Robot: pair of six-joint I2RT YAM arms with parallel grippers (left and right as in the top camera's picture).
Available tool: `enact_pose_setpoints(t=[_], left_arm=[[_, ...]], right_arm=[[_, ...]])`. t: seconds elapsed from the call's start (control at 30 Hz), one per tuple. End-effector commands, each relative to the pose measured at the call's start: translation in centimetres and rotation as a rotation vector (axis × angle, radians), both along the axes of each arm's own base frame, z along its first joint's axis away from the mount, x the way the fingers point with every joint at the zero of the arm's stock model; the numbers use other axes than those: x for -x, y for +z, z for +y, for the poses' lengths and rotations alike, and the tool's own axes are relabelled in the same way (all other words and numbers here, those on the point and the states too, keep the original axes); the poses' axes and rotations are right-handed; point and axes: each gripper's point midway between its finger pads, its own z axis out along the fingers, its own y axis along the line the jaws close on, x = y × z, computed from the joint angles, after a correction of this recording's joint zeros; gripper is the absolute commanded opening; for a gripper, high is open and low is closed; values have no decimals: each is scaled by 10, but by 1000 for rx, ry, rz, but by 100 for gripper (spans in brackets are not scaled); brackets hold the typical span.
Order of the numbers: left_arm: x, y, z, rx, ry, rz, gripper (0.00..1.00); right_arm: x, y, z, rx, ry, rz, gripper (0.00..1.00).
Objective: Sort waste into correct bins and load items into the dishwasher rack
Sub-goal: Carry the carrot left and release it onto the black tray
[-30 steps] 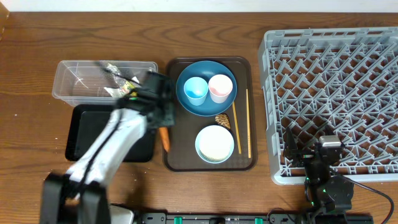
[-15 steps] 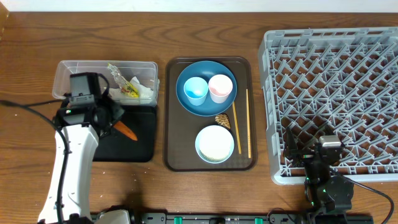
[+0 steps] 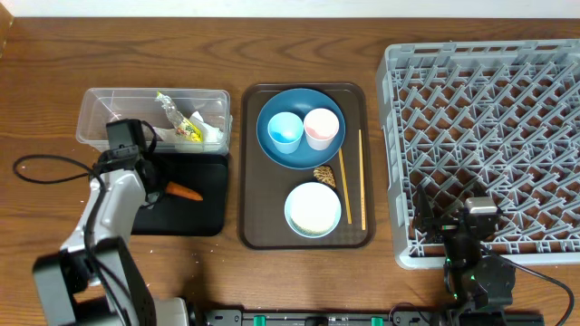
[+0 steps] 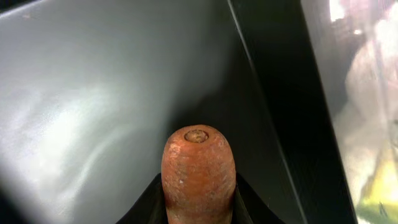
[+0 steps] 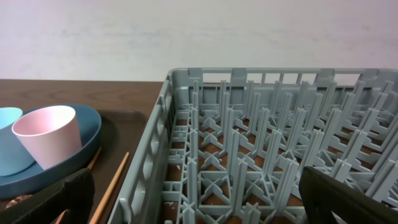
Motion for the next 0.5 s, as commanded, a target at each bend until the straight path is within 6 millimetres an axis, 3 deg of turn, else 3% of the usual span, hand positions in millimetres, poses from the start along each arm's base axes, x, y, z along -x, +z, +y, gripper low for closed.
enact_pose_setpoints(t=[0.0,0.23,0.47], left_arm=[[2,-10,2,18,72,15,27],[-1,-16,3,24,91,14,47],[-10,-3,-1,38,44,-32,50]], right_arm=[[0,-1,-7,12,-26,1,99],[0,-1,-7,12,-26,0,99],[0,-1,-7,12,-26,1,99]])
